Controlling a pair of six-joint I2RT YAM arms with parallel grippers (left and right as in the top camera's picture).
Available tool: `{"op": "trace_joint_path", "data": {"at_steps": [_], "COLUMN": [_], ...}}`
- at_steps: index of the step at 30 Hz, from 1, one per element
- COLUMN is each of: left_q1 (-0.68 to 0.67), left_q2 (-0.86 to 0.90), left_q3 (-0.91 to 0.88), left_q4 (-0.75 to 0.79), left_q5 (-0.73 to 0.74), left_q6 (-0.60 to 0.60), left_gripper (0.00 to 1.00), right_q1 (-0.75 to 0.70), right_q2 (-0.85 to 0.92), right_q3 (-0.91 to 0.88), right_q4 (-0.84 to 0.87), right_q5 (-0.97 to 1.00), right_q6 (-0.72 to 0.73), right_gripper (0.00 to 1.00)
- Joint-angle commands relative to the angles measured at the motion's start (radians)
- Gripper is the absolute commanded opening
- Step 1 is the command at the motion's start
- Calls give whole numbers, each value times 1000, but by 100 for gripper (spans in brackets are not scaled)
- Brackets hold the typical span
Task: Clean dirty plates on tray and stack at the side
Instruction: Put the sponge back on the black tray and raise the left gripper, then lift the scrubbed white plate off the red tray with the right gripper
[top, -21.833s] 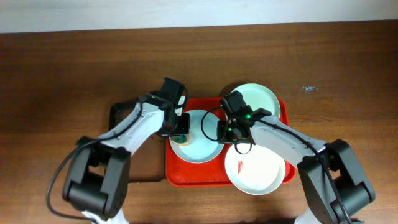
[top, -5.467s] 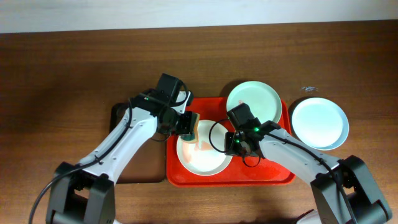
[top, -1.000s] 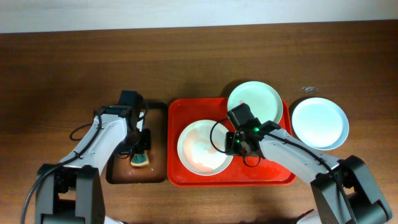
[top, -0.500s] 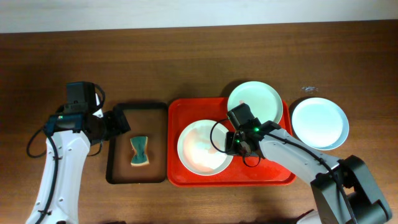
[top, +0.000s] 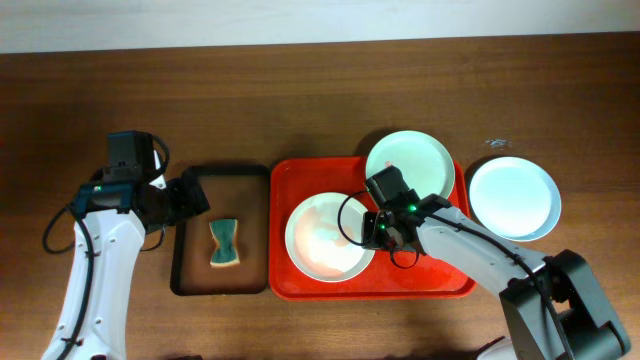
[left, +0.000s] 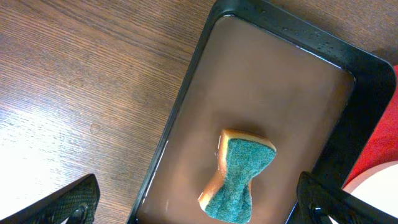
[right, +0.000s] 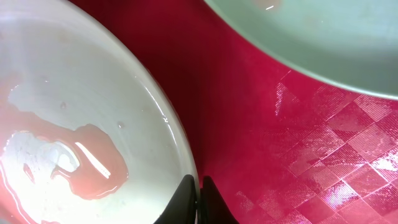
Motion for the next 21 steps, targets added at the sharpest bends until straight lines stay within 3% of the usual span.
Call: {"op": "trace_joint_path", "data": {"at_steps": [1, 4, 6, 7, 8, 11, 17, 21], "left_q1": [3, 3, 3, 3, 3, 3, 3, 3], "left_q2": [-11, -11, -11, -11, -11, -11, -11, -11], "left_q3": [11, 11, 11, 11, 11, 11, 11, 11], "left_q4": [-1, -1, -1, -1, -1, -1, -1, -1], "left_q5": [0, 0, 0, 0, 0, 0, 0, 0], "left_q6": [-14, -14, -14, -14, -14, -14, -14, -14], "left_gripper": [99, 99, 99, 99, 99, 99, 99, 99], "right_q1": [3, 3, 3, 3, 3, -5, -33, -20], "right_q2": [6, 6, 6, 6, 6, 2, -42, -42], "right_q3": [-5, -5, -5, -5, -5, 17, 350, 502], "right_q4": [3, 3, 3, 4, 4, -15, -365, -417], "right_q5": [6, 5, 5, 5, 6, -42, -54, -55], "right_q6": [-1, -2, -2, -2, -2, -2, -44, -30], "right_gripper": [4, 4, 17, 14, 4, 4, 4, 4]}}
